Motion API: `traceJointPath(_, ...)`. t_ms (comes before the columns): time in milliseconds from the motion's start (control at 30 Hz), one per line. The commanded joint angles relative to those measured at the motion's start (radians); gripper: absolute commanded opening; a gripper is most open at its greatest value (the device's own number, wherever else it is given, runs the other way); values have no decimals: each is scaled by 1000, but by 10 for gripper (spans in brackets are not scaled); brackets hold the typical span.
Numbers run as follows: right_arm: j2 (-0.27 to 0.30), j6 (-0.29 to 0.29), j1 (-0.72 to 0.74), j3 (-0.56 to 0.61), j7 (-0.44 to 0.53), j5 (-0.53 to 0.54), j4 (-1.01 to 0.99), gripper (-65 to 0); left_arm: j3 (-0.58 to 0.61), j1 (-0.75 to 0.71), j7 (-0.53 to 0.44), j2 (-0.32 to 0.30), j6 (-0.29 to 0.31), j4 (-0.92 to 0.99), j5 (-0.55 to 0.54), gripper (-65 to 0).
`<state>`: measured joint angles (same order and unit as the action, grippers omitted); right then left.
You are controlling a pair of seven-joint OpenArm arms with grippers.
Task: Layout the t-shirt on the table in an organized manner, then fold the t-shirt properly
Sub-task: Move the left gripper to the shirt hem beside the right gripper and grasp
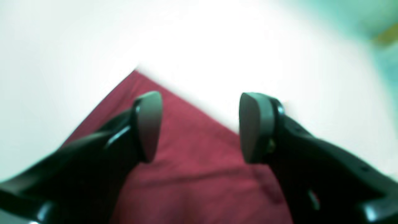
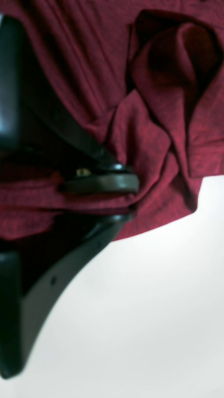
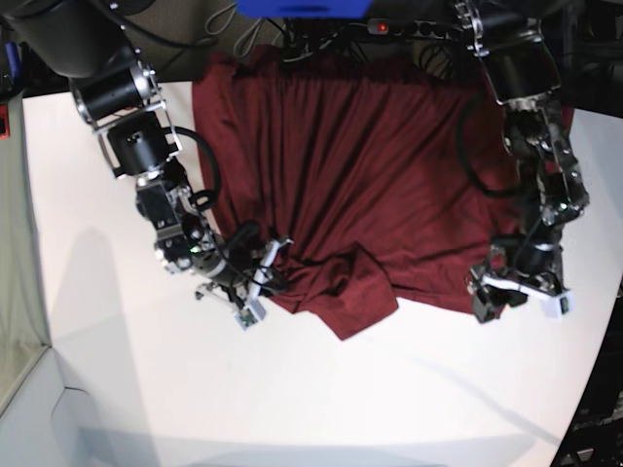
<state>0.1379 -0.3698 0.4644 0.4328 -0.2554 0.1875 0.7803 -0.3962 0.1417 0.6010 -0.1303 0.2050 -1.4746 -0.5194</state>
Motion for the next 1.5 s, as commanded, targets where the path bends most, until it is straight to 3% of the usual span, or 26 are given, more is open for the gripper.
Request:
traceJointPath(0,18,51,-13,1,-127,-81,-23,-573,21,34,-11,25,7,-30,-23,-265)
traceJointPath(67,12,51,-13,1,-127,-81,-23,-573,47,62,-11,65,7,-28,5,-265)
traceJointPath(233,6,51,-11,1,-135,-81,-22,-573,205,100,-20,143,11,70,235,-265)
traceJointPath(433,2,51,1,1,-137,-82,-22,-573,379,105,-22,130,12,84,387,-265)
traceJointPath(733,2,51,3,1,-137,-82,-22,-573,440,115,-26,139,12,125,459,-265)
traceJointPath(967,2,51,3,1,-137,-82,-22,-573,441,123,-155,133,12,248,466,-265)
traceJointPath(1233,2,51,3,1,-137,-82,-22,-573,441,146,-163,137,12,326,466,-272)
traceJointPath(1300,2,51,3,1,-137,-82,-22,-573,441,148,-164,137,12,334,465,-304)
traceJointPath(1467,6,51,3,2,-134,-82,-22,-573,438,166,-164,137,12,338,457,-468)
